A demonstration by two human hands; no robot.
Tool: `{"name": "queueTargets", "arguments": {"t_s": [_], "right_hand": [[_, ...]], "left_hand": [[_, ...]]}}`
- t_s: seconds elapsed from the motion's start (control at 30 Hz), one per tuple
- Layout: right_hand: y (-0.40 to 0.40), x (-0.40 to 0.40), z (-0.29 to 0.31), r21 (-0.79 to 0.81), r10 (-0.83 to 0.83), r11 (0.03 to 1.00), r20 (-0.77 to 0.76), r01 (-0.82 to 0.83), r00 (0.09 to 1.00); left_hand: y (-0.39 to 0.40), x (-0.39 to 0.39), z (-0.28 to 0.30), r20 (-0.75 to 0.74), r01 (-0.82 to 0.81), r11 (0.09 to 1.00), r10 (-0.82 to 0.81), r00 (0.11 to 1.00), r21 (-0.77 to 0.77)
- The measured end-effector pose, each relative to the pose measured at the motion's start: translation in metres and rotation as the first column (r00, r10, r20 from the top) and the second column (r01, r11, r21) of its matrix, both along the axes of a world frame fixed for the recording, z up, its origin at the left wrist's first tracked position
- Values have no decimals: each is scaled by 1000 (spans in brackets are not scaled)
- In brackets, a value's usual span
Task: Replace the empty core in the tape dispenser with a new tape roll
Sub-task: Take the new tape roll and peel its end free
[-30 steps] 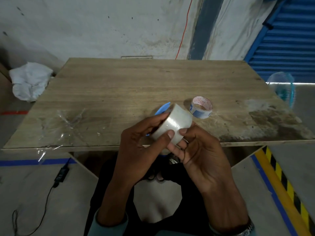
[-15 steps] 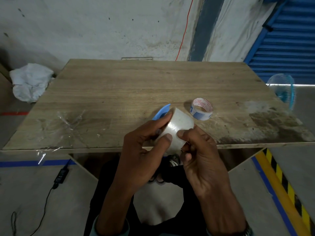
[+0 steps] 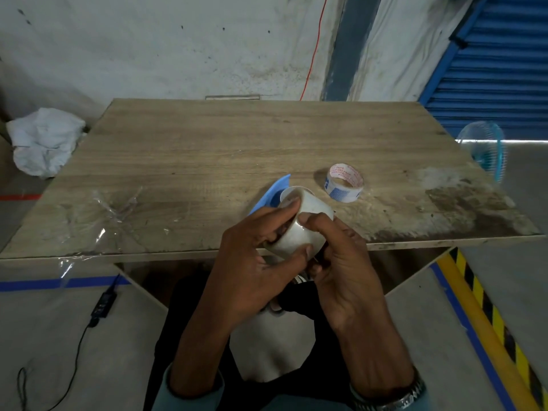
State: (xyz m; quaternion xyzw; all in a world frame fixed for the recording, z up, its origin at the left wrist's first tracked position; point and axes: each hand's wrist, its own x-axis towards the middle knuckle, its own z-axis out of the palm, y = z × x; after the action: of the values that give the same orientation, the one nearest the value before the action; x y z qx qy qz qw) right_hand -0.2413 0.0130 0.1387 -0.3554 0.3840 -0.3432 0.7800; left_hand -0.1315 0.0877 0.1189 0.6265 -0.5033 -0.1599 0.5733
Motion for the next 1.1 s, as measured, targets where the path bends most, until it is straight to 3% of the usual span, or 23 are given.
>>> {"name": "queueTargets", "arguments": {"t_s": [0.2,0.3,0.47,0.6,0.77,1.0,1.1], "right_hand": [[-3,-1,-6,-59,3,998,-14,-4,1000],[-8,-6,-5,-232,32,972,-28,-38,999],[-11,-8,-7,-498,75,861,-80,-106,994],[-6,-4,-8,-492,121,861,-51,-131,991],[-7,-1,-10,-508,90,856,-30,-93,995],[-16,-8,-15,-581,109,806,-38,-111,993],[-13,-7,-14,-633,107,766,-49,-114,993]], "left_hand": [[-1,2,-3,-26,-14,999,14,1000,29],[-2,3,2,-255,-62,997,71,964,42],[-3,-1,16,-668,-54,998,57,742,26],[-4,-1,17,-758,-33,998,59,650,49],[-4,-8,21,-860,18,999,-51,507,-49],[-6,-2,28,-989,-92,986,-131,65,-137],[-6,-3,23,-982,-102,977,-187,19,-188]]}}
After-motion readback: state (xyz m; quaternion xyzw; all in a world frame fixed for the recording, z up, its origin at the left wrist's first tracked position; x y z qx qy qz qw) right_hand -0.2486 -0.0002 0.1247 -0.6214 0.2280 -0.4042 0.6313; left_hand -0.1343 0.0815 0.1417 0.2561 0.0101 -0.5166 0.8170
